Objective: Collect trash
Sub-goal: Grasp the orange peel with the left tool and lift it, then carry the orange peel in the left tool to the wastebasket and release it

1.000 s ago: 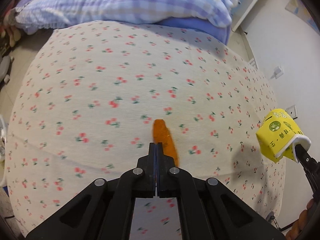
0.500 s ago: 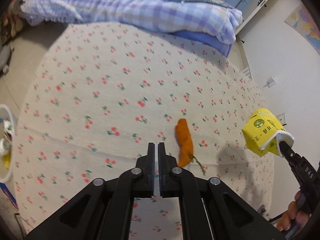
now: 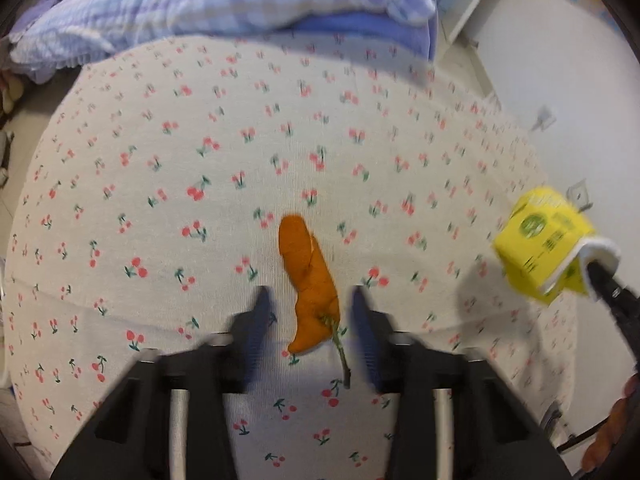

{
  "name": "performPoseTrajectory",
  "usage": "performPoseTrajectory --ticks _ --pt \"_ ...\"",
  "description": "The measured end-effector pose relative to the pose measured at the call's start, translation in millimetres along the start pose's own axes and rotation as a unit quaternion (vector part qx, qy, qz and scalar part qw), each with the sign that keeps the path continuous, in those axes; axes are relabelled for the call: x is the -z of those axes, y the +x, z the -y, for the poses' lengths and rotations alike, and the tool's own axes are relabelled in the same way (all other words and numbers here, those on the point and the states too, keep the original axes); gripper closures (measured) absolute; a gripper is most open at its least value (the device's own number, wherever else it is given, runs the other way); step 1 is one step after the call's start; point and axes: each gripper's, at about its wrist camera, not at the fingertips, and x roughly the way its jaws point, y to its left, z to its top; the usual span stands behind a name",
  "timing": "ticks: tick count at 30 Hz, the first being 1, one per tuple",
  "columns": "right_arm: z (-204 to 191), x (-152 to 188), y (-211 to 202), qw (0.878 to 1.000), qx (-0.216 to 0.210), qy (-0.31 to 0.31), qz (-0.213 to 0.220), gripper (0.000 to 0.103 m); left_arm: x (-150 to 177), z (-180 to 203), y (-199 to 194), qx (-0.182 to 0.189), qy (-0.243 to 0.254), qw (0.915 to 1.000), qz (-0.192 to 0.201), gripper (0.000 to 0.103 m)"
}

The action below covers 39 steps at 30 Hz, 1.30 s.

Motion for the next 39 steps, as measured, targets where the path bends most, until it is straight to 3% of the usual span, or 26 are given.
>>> performPoseTrajectory --ticks 10,20,29,39 --pt "-16.1 2.7 -4.8 1.0 -0.008 -0.009 -0.001 0.095 9.9 -36.0 -35.7 -0.016 0.018 0.9996 0.017 0.085" --pt "-73.3 12.5 -4.3 0.999 -0.033 -0.041 -0.007 0.095 28.1 -116.1 -91.0 -0.04 -0.006 0.9975 0.058 0.085" --pt "-160.7 38.0 5.9 0.991 -0.079 -0.102 -0.029 0.095 48.1 -213.1 -123.3 -0.03 -0.084 0.9929 0.078 0.085" --pt "-255.5 83.9 31.2 0.975 -0.135 -0.16 -0.078 0.095 67.7 -321.2 -144.6 -0.057 -0.166 0.9805 0.089 0.085"
